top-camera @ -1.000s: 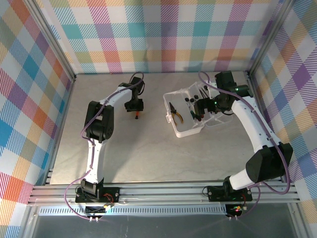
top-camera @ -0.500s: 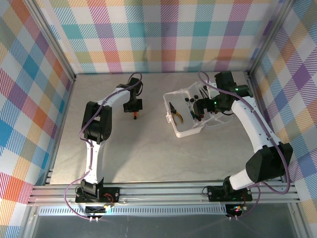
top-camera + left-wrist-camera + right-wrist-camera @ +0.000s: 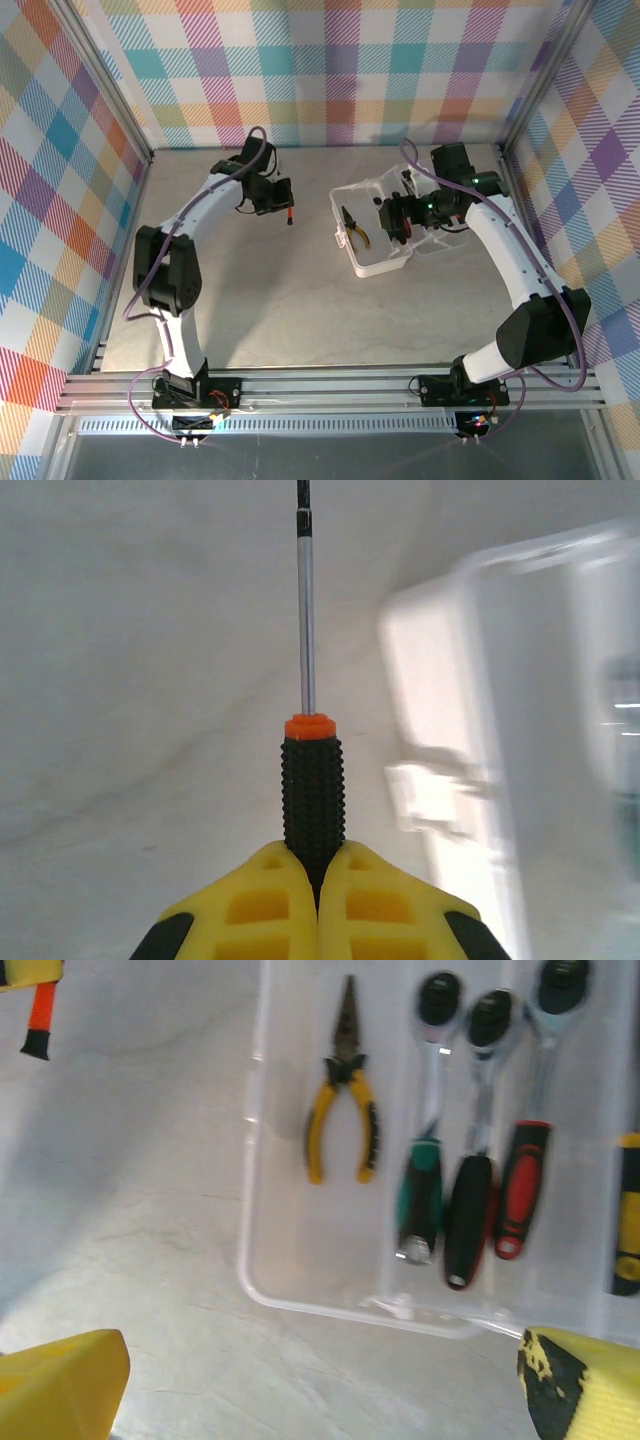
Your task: Pack the tool kit
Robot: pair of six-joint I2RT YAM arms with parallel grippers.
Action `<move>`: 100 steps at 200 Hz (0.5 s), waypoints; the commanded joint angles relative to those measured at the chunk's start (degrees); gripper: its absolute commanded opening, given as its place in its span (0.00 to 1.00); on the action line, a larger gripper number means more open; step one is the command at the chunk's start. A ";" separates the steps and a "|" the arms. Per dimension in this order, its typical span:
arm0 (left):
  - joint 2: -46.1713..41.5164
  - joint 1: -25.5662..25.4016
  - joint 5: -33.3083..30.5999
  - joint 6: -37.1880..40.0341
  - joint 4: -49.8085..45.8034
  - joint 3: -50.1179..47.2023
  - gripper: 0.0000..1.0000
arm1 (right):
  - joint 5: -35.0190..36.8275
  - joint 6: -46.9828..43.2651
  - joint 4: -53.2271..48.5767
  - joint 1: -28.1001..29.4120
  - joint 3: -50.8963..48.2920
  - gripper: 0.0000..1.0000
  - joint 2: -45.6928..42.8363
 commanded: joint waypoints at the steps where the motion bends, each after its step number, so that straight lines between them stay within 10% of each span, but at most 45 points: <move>1: -4.80 -1.20 10.42 -6.83 7.09 -3.51 0.00 | -7.91 3.51 4.98 3.94 0.48 0.99 0.48; 100: -10.94 -5.00 16.28 -15.59 20.28 -8.81 0.00 | -13.73 11.92 17.95 12.17 3.76 0.77 8.31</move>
